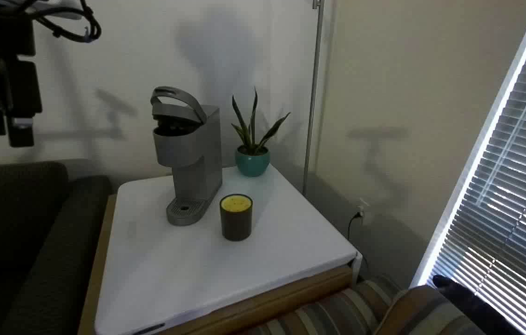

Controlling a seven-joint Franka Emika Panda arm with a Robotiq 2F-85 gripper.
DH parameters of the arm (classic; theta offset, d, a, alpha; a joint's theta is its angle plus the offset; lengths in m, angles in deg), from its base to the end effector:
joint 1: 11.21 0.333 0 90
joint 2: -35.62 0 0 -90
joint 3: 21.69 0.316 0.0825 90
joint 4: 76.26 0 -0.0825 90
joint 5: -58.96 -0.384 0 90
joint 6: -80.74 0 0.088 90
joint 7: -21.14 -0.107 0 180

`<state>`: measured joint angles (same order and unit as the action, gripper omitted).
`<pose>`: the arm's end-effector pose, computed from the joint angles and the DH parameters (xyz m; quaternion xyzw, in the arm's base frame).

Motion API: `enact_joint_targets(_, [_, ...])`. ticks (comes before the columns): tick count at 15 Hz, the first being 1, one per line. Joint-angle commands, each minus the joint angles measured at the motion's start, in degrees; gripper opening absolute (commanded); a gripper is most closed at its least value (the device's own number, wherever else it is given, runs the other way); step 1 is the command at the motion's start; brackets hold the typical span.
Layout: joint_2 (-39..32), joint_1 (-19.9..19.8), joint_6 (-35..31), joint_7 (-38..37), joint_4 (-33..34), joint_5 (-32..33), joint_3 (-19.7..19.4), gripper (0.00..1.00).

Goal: Close the chamber of the coffee machine

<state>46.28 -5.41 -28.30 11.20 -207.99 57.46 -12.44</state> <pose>0.4416 0.1217 0.4072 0.9937 0.0358 -0.1028 0.0256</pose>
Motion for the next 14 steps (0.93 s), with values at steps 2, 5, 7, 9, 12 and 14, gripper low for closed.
enact_joint_targets(2, [0.0,0.4,0.1,-0.1,0.1,0.1,-0.4,1.0])
enact_joint_targets(5, [0.2,-0.1,-1.7,-0.3,0.8,0.1,-0.9,1.0])
enact_joint_targets(7, [0.4,-0.4,-3.8,-0.3,1.7,-1.0,-1.6,1.0])
enact_joint_targets(9, [0.2,-0.8,-6.2,-0.8,3.0,-1.2,-2.3,1.0])
enact_joint_targets(12, [-0.5,-1.1,-10.5,-2.1,5.3,-0.9,-3.1,1.0])
enact_joint_targets(14, [-1.2,-1.2,-14.8,-3.7,6.7,-1.6,-3.4,1.0])
